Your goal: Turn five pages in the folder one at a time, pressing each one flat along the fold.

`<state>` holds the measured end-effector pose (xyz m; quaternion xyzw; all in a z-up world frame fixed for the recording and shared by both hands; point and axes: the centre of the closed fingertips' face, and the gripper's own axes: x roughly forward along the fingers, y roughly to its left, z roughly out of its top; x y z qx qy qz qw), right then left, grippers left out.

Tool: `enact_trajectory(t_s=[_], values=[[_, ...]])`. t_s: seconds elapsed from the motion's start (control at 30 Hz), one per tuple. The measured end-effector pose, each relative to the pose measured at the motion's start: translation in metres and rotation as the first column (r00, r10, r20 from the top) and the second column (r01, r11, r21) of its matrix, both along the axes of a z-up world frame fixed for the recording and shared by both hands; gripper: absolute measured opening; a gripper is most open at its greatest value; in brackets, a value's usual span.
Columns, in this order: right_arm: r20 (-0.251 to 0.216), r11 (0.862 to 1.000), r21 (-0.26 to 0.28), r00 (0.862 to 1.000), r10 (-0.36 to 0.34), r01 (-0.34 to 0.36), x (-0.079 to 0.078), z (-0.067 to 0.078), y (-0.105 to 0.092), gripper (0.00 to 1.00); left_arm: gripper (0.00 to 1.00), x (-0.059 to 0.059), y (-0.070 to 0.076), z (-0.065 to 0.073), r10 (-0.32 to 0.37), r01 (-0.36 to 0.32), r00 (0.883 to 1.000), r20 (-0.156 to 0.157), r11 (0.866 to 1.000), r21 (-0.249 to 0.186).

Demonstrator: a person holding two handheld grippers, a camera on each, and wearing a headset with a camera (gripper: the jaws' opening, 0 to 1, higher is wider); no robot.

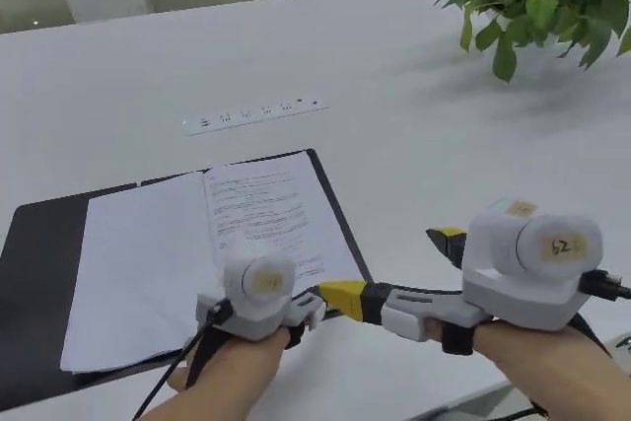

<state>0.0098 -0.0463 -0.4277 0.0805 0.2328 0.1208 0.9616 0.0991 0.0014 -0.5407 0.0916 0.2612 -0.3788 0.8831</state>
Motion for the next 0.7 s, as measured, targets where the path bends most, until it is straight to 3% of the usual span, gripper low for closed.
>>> enact_trajectory(t_s=[0.1,0.13,0.4,0.5,0.57,0.7], values=[[-0.005,1.0,0.006,1.0,-0.003,0.003,0.001,-0.002,0.0,0.95,0.69,-0.002,0.003,-0.009,0.004,-0.004,1.0,0.006,1.0,0.03],[-0.009,1.0,0.008,1.0,-0.002,0.002,0.001,-0.003,0.001,0.95,0.69,-0.002,0.002,-0.008,0.007,-0.007,1.0,0.022,1.0,0.016],[-0.026,1.0,0.014,1.0,-0.006,0.006,0.002,-0.009,0.0,0.94,0.65,-0.001,0.006,-0.008,0.002,-0.001,0.998,0.062,1.0,-0.017],[-0.028,1.0,0.021,1.0,-0.006,0.007,0.002,-0.009,0.002,0.93,0.62,0.0,0.007,-0.008,0.012,-0.01,0.998,0.058,0.999,-0.03],[-0.033,1.0,0.019,0.999,-0.002,0.002,0.002,-0.011,0.003,0.93,0.55,0.002,0.011,-0.006,0.043,-0.041,0.998,0.05,0.998,-0.043],[-0.041,1.0,0.019,0.999,0.003,-0.002,0.003,-0.014,0.006,0.92,0.5,0.004,0.013,-0.008,0.031,-0.029,0.998,0.059,0.999,-0.027]])
